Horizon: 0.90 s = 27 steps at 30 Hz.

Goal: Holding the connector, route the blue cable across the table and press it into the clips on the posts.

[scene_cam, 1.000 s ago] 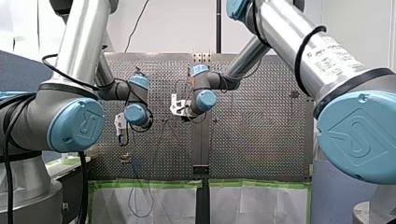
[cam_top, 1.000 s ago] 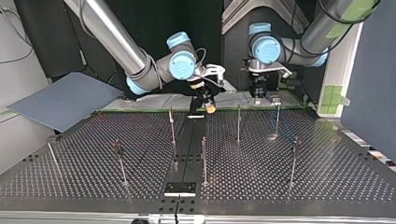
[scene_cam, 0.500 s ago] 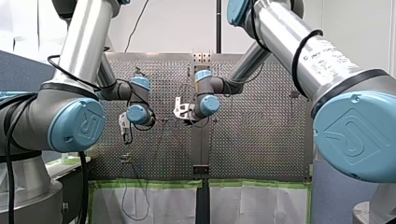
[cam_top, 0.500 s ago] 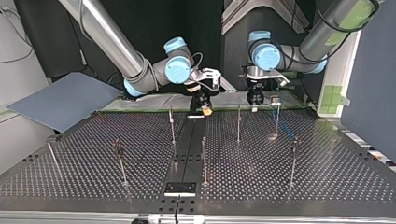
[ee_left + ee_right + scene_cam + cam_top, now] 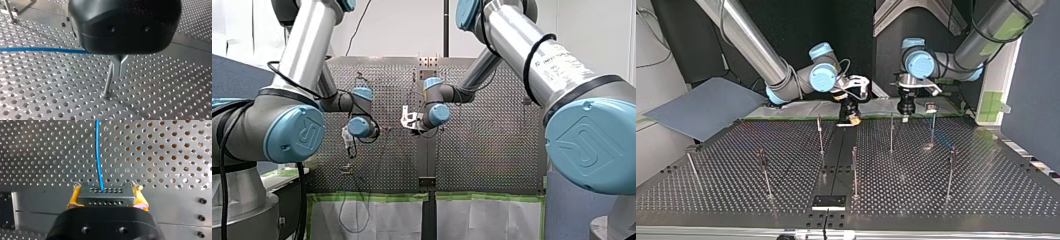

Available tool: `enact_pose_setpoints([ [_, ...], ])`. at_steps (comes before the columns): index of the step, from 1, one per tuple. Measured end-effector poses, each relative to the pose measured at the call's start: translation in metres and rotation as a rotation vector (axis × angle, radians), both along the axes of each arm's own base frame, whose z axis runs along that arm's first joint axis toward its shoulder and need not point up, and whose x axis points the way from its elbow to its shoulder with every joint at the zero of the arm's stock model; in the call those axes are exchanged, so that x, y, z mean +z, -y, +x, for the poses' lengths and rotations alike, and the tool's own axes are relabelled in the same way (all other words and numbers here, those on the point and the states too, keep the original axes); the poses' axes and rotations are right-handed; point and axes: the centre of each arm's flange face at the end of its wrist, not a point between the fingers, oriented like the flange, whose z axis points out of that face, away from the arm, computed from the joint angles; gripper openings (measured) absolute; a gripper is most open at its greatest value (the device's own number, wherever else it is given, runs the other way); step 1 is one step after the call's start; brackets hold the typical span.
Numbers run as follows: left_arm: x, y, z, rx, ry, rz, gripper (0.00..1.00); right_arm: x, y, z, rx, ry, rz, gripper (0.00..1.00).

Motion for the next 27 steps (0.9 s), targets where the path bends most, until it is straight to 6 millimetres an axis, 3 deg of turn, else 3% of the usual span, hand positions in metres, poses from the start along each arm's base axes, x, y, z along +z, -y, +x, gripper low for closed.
enact_pose_setpoints([
  [14,0.008,-0.006,0.024,-0.027,0.044,-0.073,0.00,-0.001,0.010,-0.005,-0.014,0.009,-0.009,0.00],
  [23,-0.011,-0.016,0.036,-0.009,0.025,-0.069,0.00,-0.002,0.014,-0.007,-0.017,0.008,-0.011,0.00],
  [27,-0.010,-0.021,0.047,-0.001,0.041,-0.072,0.00,-0.002,0.021,-0.012,-0.028,0.007,-0.011,0.00],
])
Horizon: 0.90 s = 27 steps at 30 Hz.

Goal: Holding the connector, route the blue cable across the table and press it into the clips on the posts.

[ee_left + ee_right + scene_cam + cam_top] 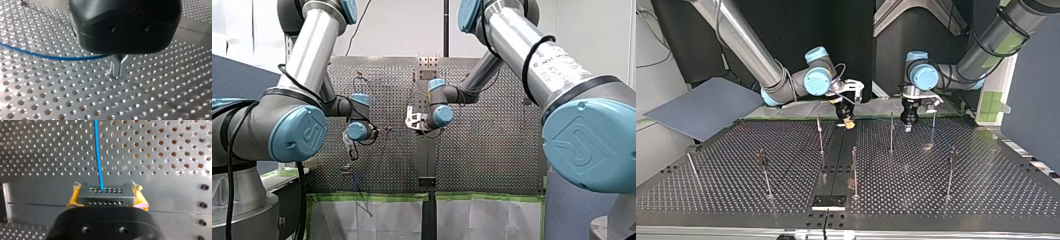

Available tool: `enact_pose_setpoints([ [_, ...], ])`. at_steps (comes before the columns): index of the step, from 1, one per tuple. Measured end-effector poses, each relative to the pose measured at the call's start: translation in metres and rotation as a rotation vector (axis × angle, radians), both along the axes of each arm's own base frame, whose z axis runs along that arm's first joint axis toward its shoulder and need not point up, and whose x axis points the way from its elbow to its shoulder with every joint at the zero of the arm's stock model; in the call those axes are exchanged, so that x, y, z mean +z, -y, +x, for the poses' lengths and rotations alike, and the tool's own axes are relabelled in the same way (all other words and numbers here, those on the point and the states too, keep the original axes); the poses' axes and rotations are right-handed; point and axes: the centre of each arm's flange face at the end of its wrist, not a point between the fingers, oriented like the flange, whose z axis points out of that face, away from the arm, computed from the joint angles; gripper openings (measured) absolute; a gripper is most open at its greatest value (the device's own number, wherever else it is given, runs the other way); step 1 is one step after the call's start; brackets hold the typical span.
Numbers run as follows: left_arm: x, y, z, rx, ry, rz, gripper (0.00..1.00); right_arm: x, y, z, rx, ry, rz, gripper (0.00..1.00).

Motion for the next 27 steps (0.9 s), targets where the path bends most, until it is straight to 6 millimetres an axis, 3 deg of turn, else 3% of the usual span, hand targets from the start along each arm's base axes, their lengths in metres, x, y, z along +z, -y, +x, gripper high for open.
enact_pose_setpoints([
  [8,0.019,-0.008,0.026,-0.001,0.053,-0.002,0.00,0.000,0.010,-0.006,-0.014,0.005,-0.011,0.00],
  [18,0.021,-0.021,0.031,0.020,0.045,0.020,0.00,0.002,0.012,-0.006,-0.016,0.011,-0.022,0.00],
  [20,0.020,-0.023,0.030,0.022,0.037,0.030,0.21,0.002,0.013,-0.006,-0.016,0.011,-0.023,0.00],
  [21,0.020,-0.023,0.030,0.024,0.032,0.035,0.21,0.002,0.013,-0.006,-0.017,0.011,-0.023,0.00],
  [23,0.018,-0.024,0.029,0.033,0.019,0.049,0.43,0.002,0.013,-0.007,-0.017,0.012,-0.023,0.00],
  [24,0.018,-0.025,0.028,0.038,0.012,0.056,0.43,0.003,0.014,-0.007,-0.018,0.012,-0.023,0.00],
  [26,0.016,-0.026,0.026,0.051,-0.006,0.073,0.76,0.003,0.015,-0.008,-0.019,0.012,-0.022,0.00],
  [27,0.015,-0.026,0.025,0.056,-0.013,0.080,0.76,0.003,0.015,-0.008,-0.020,0.011,-0.022,0.00],
])
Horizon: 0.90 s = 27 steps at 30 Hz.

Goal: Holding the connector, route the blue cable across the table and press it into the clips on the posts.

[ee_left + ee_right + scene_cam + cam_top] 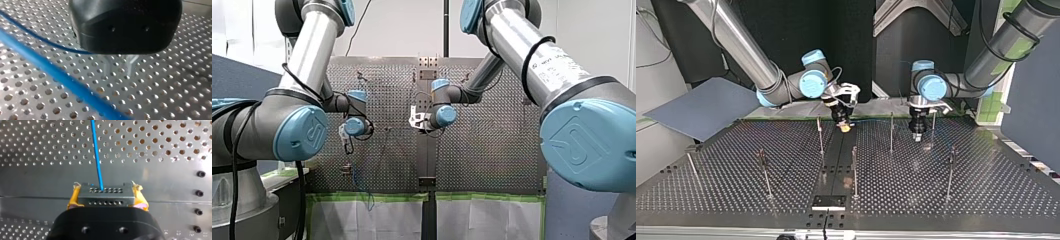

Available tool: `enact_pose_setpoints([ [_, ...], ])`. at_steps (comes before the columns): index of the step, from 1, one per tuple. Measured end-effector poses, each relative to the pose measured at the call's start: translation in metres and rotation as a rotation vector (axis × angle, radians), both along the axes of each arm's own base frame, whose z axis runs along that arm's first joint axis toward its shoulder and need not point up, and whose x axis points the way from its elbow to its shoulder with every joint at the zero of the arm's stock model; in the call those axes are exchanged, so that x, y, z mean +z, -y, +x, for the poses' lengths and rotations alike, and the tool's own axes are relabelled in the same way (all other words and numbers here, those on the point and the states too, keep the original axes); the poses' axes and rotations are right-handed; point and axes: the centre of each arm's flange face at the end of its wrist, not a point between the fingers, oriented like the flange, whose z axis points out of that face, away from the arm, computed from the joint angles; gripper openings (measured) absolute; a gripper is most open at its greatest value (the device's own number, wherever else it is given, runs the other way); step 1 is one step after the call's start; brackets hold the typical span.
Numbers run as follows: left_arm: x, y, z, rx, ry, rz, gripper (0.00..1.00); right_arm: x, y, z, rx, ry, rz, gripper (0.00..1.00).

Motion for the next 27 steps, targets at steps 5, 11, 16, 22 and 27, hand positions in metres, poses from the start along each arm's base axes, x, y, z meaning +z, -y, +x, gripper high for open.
enact_pose_setpoints([
  [5,-0.003,0.000,-0.005,0.026,-0.038,0.040,0.98,0.002,0.003,-0.003,-0.006,-0.001,-0.001,0.00],
  [11,-0.004,0.002,-0.016,0.059,-0.089,0.089,0.98,0.007,0.007,-0.007,-0.018,0.001,-0.006,0.00],
  [16,0.000,0.006,-0.037,0.071,-0.132,0.100,0.98,0.021,0.010,-0.011,-0.028,0.011,-0.018,0.00],
  [22,0.009,0.022,-0.061,0.055,-0.127,0.074,0.98,0.026,0.009,-0.011,-0.028,0.015,-0.018,0.00],
  [27,0.014,0.036,-0.085,0.054,-0.142,0.055,0.98,0.025,0.009,-0.013,-0.028,0.003,-0.009,0.00],
])
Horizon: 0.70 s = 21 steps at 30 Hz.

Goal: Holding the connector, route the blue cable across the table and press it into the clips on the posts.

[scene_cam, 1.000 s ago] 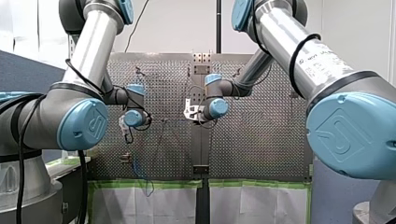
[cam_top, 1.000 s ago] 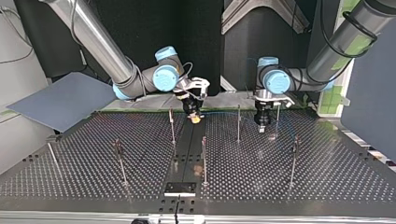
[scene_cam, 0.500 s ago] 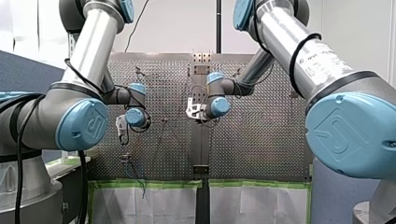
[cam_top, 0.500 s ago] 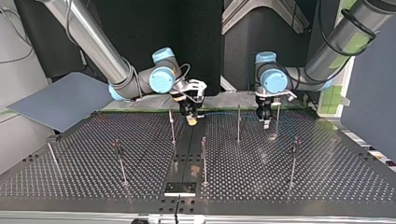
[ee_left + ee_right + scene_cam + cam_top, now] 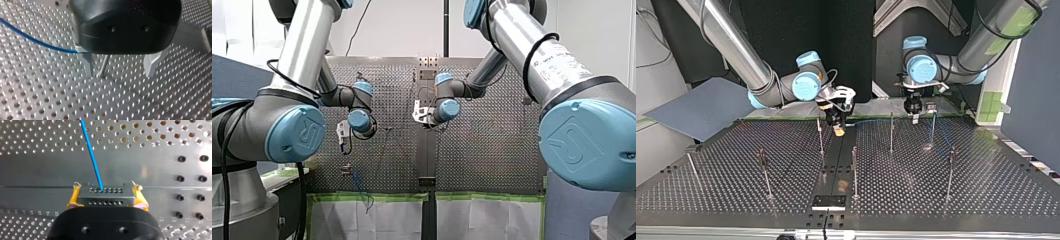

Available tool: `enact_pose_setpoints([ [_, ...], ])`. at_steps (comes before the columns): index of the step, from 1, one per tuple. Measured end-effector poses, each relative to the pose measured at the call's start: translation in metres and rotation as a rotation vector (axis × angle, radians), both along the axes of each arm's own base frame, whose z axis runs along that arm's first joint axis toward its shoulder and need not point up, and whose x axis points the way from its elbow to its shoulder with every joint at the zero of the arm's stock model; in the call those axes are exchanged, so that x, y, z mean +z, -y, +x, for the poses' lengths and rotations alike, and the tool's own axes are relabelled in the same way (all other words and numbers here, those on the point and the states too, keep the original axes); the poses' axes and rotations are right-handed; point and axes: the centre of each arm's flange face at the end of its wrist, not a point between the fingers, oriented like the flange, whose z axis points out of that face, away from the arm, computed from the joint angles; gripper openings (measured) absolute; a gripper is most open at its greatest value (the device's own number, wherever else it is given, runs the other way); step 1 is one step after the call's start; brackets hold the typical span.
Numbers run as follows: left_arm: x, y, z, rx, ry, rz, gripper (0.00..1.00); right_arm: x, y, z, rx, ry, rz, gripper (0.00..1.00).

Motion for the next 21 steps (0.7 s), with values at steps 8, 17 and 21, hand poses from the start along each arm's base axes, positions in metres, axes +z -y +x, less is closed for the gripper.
enact_pose_setpoints([
  [8,0.017,0.025,-0.022,0.007,0.026,-0.036,0.98,-0.001,0.000,-0.001,0.000,-0.006,0.002,0.00],
  [17,0.021,0.056,-0.034,-0.051,0.059,-0.048,0.98,-0.001,0.000,-0.001,0.000,-0.007,0.002,0.00],
  [21,0.021,0.073,-0.041,-0.110,0.057,-0.049,0.98,-0.001,0.001,-0.001,-0.001,-0.007,0.001,0.00],
])
